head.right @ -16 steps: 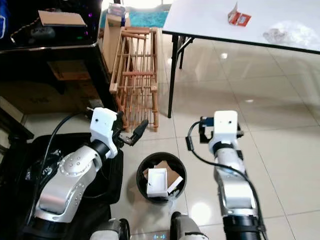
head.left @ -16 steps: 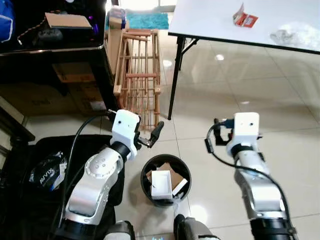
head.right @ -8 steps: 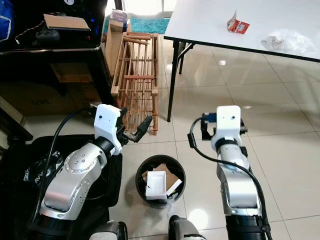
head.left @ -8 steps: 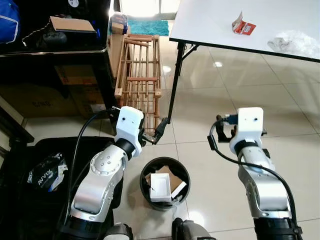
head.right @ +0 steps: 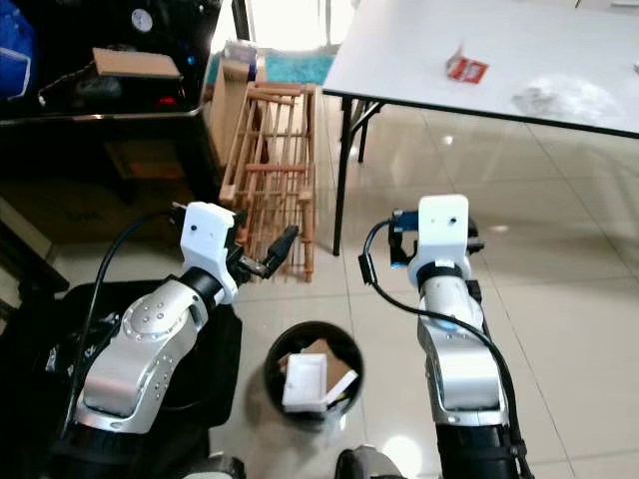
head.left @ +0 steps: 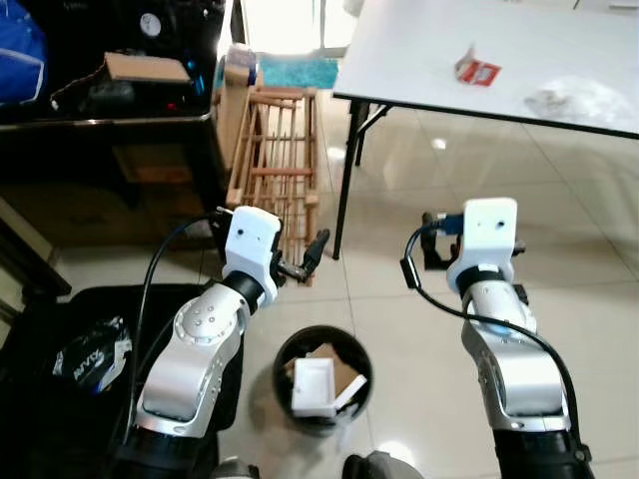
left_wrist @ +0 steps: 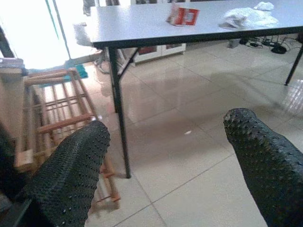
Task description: Picking trash to rubbish bin
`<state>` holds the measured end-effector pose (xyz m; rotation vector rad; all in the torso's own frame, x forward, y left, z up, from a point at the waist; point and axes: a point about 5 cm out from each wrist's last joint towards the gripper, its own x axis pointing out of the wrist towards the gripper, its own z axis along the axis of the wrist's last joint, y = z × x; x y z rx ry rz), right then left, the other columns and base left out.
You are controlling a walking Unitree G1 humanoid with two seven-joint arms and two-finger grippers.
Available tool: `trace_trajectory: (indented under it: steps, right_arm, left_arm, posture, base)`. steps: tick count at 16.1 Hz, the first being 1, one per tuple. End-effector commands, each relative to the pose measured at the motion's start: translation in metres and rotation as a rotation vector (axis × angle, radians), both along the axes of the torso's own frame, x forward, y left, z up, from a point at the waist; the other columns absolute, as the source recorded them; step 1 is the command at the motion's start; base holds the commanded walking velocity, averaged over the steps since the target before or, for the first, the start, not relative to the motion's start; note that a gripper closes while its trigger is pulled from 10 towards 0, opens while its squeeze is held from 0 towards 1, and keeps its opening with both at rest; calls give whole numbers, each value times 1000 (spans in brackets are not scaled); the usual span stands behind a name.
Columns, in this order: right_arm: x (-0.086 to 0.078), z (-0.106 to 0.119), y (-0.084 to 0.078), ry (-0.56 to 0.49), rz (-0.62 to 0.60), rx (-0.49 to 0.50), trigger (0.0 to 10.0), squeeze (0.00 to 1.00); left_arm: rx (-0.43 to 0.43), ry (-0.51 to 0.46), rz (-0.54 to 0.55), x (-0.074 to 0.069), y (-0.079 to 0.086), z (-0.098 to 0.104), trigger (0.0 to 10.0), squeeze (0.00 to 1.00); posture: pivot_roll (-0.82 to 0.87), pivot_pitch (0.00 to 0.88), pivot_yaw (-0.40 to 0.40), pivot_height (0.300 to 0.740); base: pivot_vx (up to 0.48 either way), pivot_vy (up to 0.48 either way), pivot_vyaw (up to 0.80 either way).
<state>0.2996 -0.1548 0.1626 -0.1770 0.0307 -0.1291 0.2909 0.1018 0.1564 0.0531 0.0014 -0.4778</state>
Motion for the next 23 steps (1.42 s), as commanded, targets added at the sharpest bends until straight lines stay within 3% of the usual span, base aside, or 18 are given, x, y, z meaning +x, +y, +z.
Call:
trace_trajectory:
  steps: [1,12,15,17,20,23]
  right_arm:
    - [-2,4,-1,-6,-43,-27,10000,1000]
    - [8,13,-2,-25,-9,-93,10000,1000]
    - [8,12,0,-25,1,-85,10000,1000]
    - [8,11,0,-24,2,-86,10000,949]
    - [9,11,-1,-24,5,-85,10000,753]
    - [9,11,0,-23,9,-86,10000,686]
  left_arm:
    - [8,3,-37,1,-8,-1,10000,0]
    - [-12,9,-31,3,-16,-5,10000,0]
    - [-9,8,-31,5,-16,-5,10000,0]
    - [-6,10,-34,5,-17,-6,10000,0]
    - [-44,18,-35,5,-18,-6,10000,0]
    - [-43,23,-33,5,-18,-8,10000,0]
  posture:
    - [29,121,9,740]
    - [15,113,-21,740]
    - [13,110,-18,740]
    - [11,107,-16,740]
    - [8,108,-15,740]
    - [8,108,-15,740]
  base:
    - [0,-469,0]
    - [0,-469,0]
    - [0,-469,800]
    - [0,-469,266]
    - [0,-106,0]
    - [0,0,0]
